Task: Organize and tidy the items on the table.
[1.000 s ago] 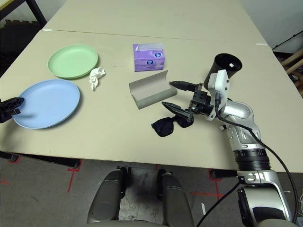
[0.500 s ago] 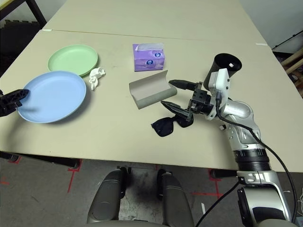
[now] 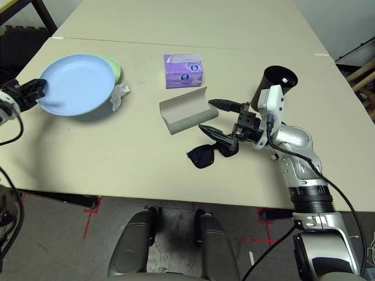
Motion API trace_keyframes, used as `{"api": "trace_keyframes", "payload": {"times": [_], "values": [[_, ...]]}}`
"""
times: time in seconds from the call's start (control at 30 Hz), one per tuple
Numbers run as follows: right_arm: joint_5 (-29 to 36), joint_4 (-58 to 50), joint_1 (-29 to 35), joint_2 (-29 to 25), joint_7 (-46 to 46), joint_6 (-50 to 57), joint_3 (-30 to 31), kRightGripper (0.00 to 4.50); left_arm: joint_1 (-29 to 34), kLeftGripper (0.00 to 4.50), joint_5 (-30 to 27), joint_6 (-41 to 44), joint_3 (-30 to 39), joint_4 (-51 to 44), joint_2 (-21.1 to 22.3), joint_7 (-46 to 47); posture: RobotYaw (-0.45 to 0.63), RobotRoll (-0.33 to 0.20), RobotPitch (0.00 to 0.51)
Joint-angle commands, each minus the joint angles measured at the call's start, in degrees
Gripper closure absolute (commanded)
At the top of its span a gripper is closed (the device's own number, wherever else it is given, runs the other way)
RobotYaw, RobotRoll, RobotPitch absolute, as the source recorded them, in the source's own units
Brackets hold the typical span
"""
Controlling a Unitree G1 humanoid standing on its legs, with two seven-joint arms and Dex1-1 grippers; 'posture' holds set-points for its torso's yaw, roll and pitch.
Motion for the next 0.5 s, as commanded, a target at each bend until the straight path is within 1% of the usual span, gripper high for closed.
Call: {"api": "trace_keyframes", "payload": {"times": [0.03, 0.27, 0.33, 0.5], "values": [[0.05, -0.97, 0.61, -0.12, 0.06, -0.07, 0.30, 0.00, -3.22, 4.48, 3.33, -6.21, -0.94, 7.68, -0.91, 3.28, 0.20, 0.000, 0.190], [0.06, -1.65, 1.39, -0.45, -0.09, 0.05, 0.19, 0.00, -7.95, 4.48, 5.29, -14.42, -0.27, 17.33, -2.74, 9.09, 0.19, 0.000, 0.190], [0.05, -1.95, 1.71, -0.43, -0.21, 0.11, 0.23, 0.00, -9.31, 4.48, 5.36, -17.03, 0.43, 19.81, -3.25, 12.19, 0.19, 0.000, 0.188], [0.01, -2.44, 2.38, -0.39, -0.37, 0.06, 0.25, 0.00, -11.76, 4.48, 5.29, -19.70, 0.98, 22.74, -4.04, 14.07, 0.18, 0.000, 0.183]]}}
